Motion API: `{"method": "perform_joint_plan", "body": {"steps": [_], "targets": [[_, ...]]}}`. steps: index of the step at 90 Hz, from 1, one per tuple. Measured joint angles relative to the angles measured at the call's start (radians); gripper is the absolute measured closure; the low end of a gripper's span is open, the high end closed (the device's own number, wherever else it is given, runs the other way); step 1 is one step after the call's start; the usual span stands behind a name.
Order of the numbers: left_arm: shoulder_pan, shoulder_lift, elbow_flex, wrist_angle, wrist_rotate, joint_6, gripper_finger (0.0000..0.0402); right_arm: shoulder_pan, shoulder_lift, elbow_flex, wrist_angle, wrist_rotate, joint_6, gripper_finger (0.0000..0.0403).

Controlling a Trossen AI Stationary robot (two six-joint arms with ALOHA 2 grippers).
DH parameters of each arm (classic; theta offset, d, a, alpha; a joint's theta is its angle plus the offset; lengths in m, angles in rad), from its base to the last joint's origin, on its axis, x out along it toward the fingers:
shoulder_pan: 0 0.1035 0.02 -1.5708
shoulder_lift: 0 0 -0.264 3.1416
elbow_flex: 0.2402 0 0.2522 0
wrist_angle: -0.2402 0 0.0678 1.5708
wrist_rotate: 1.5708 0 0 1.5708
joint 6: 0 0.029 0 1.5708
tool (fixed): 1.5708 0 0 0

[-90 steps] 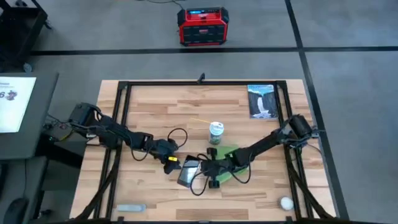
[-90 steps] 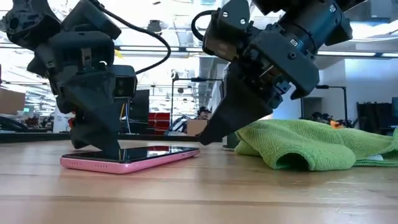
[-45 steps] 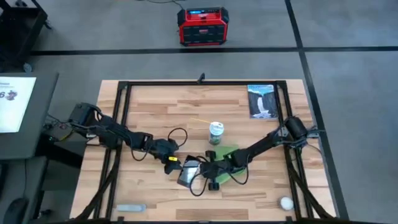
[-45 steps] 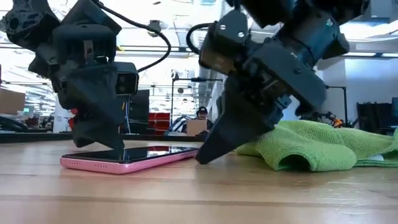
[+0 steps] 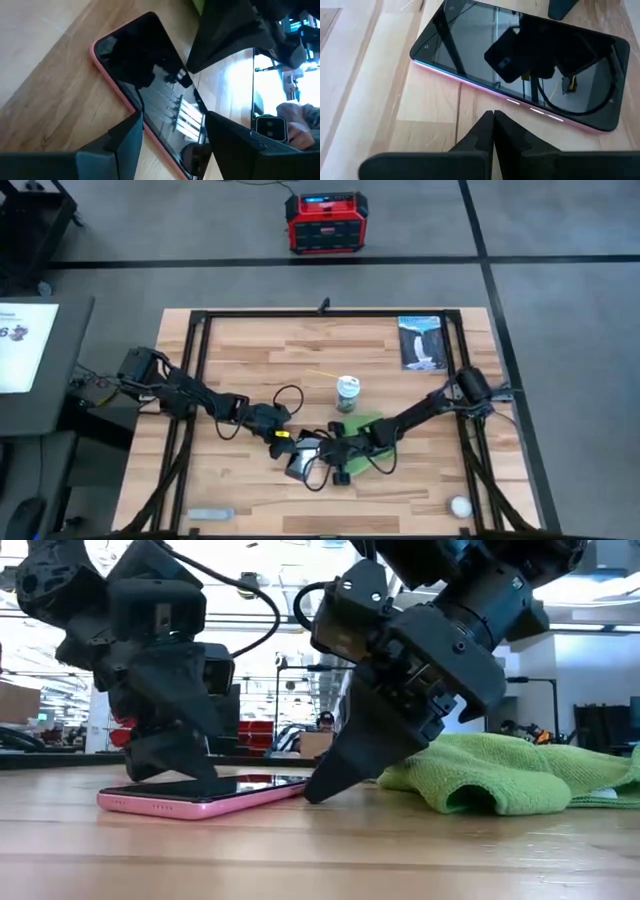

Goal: Apply microfiber cloth
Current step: Spray the front of the pink phone using the white spray bottle

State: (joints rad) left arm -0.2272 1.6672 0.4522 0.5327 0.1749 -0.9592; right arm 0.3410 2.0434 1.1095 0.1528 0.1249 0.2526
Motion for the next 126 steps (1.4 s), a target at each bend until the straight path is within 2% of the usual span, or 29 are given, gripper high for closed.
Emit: {"method": "perform_joint_plan", "body": {"steps": [19,34,81,94,126], "targets": [[0.000,0.002,-0.001,0.012,0.004,-0.005,0.0208,-0.013,0.000,0.000,0.007,0.000,-0.015,0.0403],[0.000,-0.001,0.002,-0.052,0.006,-0.010,0.0208,-0.015,0.000,0.000,0.006,0.000,-0.015,0.0403],[0.004,-0.001,0.002,-0.057,-0.002,-0.116,0.0208,-0.014,0.000,0.000,0.006,0.000,-0.018,0.0403],[0.004,-0.004,0.005,-0.101,0.003,-0.146,0.0208,-0.014,0.000,0.000,0.005,0.000,-0.017,0.0403],[0.005,-0.004,0.004,-0.091,-0.001,-0.156,0.0208,-0.014,0.000,0.000,0.007,0.000,-0.018,0.0403]]}}
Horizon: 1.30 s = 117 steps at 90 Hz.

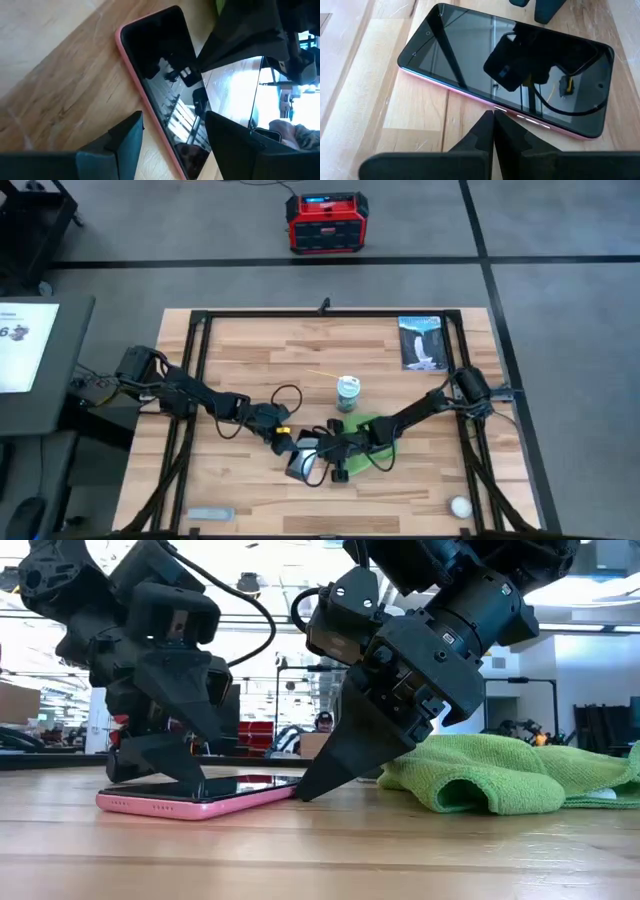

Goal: Apply microfiber cloth
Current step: Spray the front of the pink phone using the white spray bottle

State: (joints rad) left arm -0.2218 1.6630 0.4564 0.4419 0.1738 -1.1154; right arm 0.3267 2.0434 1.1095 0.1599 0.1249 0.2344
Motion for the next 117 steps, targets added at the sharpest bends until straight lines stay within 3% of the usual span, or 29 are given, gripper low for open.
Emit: {"method": "perform_joint_plan", "body": {"steps": [39,58,117], "targets": [[-0.005,0.001,-0.006,0.038,-0.005,0.015,0.0208,-0.019,-0.002,0.069,-0.001,-0.002,-0.076,0.0403],[-0.022,0.001,0.000,-0.007,-0.019,0.031,0.0208,-0.014,-0.002,0.069,-0.100,-0.010,-0.050,0.0403],[-0.032,0.001,-0.003,0.010,-0.034,0.028,0.0208,0.025,-0.068,0.069,-0.168,-0.025,0.002,0.0403]]}}
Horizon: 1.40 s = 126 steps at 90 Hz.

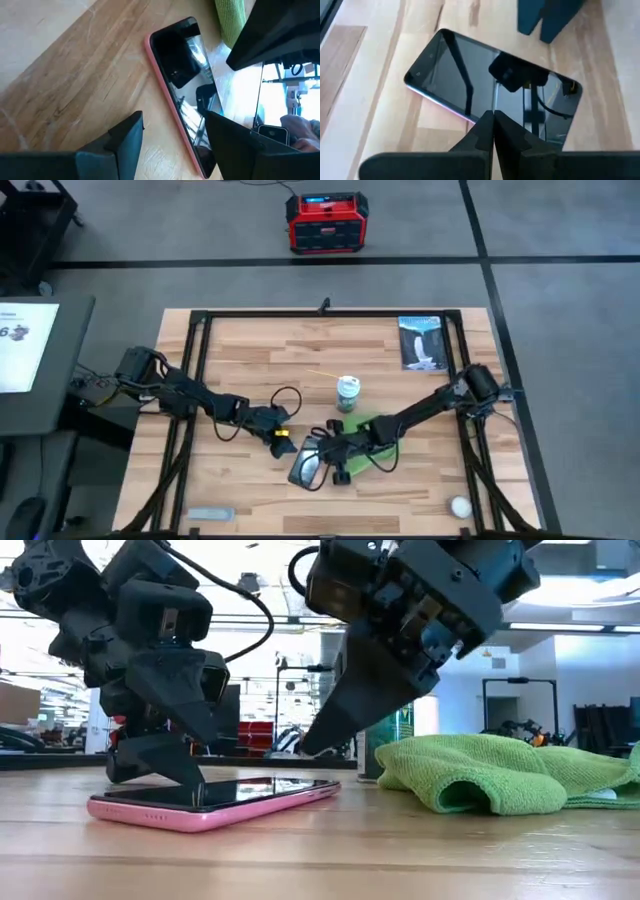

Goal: Apply microfiber cloth
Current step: Spray the front of the pink phone using the white spray bottle

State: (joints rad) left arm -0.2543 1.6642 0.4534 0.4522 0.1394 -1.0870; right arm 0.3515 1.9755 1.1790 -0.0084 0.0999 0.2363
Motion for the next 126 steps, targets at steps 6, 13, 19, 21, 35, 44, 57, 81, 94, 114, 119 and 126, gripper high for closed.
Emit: {"method": "perform_joint_plan", "body": {"steps": [6,13,19,21,35,44,57,81,94,114,119,126], "targets": [[0.000,0.000,0.000,0.001,0.000,0.001,0.0208,0.000,0.000,0.000,-0.012,-0.030,0.008,0.0403],[0.000,0.000,0.000,0.002,0.001,0.001,0.0208,0.000,0.007,0.000,-0.024,-0.065,0.028,0.0403],[0.000,0.000,0.000,0.002,0.002,0.002,0.0208,0.001,0.010,-0.001,-0.043,-0.084,0.041,0.0403],[0.000,0.000,0.000,0.002,0.002,0.002,0.0208,0.002,0.010,-0.002,-0.044,-0.090,0.045,0.0403],[0.006,0.000,0.000,0.003,0.008,0.003,0.0208,0.001,0.010,-0.002,-0.033,-0.129,0.070,0.0403],[0.008,0.000,0.000,0.003,0.012,0.002,0.0208,0.000,0.032,0.000,-0.008,-0.175,0.095,0.0403],[0.008,0.000,0.000,0.003,0.012,0.006,0.0208,-0.001,0.057,-0.002,0.027,-0.209,0.107,0.0403],[0.007,0.000,-0.001,0.008,0.009,0.014,0.0208,-0.025,0.108,0.022,0.099,-0.222,0.097,0.0403],[0.006,0.000,-0.001,0.010,0.007,0.016,0.0208,-0.039,0.157,0.073,0.101,-0.265,0.074,0.0403],[0.000,0.000,-0.001,0.009,0.001,0.023,0.0208,-0.060,0.189,0.123,0.097,-0.272,0.022,0.0403],[-0.002,0.000,-0.001,0.009,0.001,0.023,0.0208,-0.067,0.189,0.124,0.100,-0.272,0.017,0.0403],[-0.004,0.000,-0.002,0.010,-0.002,0.024,0.0208,-0.080,0.189,0.124,0.099,-0.272,0.009,0.0403]]}}
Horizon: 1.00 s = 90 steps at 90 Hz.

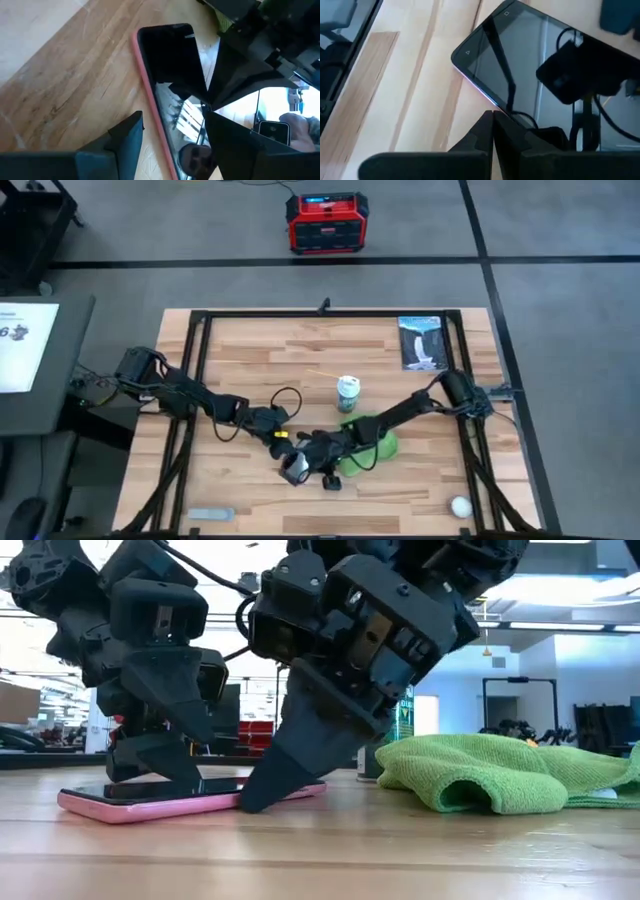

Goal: Apply microfiber cloth
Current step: Spray the front of the pink phone using the white spray bottle

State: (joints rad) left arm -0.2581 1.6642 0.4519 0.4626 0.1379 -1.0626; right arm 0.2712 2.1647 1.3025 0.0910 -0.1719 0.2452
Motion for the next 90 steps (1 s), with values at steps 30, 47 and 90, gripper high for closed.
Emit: {"method": "perform_joint_plan", "body": {"steps": [30,47,90], "targets": [[-0.002,0.000,-0.002,0.009,0.000,0.003,0.0208,-0.028,0.000,0.000,-0.005,0.004,-0.035,0.0403],[-0.002,0.000,-0.003,0.019,0.000,0.003,0.0208,-0.040,0.000,0.000,-0.006,-0.001,-0.045,0.0403],[-0.015,0.000,-0.005,0.065,0.010,0.051,0.0279,-0.044,0.000,0.000,-0.005,0.010,-0.081,0.0403]]}}
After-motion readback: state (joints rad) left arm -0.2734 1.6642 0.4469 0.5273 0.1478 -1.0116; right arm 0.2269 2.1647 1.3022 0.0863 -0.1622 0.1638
